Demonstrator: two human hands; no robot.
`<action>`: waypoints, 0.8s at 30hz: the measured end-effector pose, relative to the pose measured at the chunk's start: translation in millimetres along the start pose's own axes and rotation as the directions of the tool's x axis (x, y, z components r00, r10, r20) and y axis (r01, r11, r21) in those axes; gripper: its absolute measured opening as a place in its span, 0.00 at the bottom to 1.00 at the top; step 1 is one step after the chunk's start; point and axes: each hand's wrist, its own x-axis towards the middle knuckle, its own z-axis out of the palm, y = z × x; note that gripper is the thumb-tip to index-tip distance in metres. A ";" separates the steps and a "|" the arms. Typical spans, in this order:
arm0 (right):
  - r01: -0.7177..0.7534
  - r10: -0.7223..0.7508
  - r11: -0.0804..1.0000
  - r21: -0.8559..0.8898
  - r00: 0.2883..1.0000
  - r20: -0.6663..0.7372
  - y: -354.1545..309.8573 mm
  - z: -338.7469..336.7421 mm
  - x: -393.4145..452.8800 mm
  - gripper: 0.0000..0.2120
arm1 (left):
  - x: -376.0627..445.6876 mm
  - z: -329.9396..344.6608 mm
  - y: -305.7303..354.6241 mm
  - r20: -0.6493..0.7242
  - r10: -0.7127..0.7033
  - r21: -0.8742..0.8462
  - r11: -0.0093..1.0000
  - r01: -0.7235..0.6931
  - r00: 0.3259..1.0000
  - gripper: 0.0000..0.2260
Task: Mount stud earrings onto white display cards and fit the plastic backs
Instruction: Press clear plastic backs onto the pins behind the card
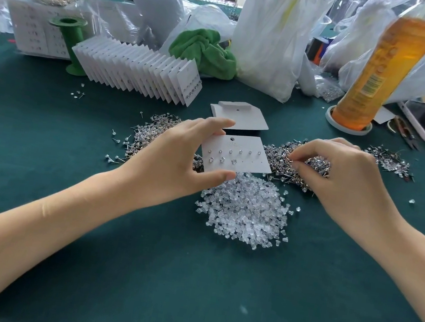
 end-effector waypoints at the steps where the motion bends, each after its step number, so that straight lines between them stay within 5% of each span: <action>1: -0.007 0.007 1.000 0.010 1.000 -0.008 -0.1 -0.3 0.2 0.08 | -0.1 0.3 0.1 0.004 0.000 0.002 1.000 0.000 1.000 0.33; 10: 0.020 0.024 0.945 0.326 0.991 -0.130 -20.5 -2.0 -6.6 0.08 | -2.5 -0.5 7.0 0.025 0.015 -0.034 0.999 -0.014 1.000 0.32; 16: 0.257 -0.234 0.944 0.206 0.963 -0.131 -22.3 12.7 -14.3 0.03 | -5.0 1.0 15.2 0.046 0.044 -0.066 0.997 -0.041 0.998 0.31; 24: 0.344 -0.321 0.919 0.193 0.937 -0.139 -16.0 14.1 -12.6 0.04 | -6.6 0.4 18.9 0.046 0.055 -0.104 0.993 -0.050 0.997 0.32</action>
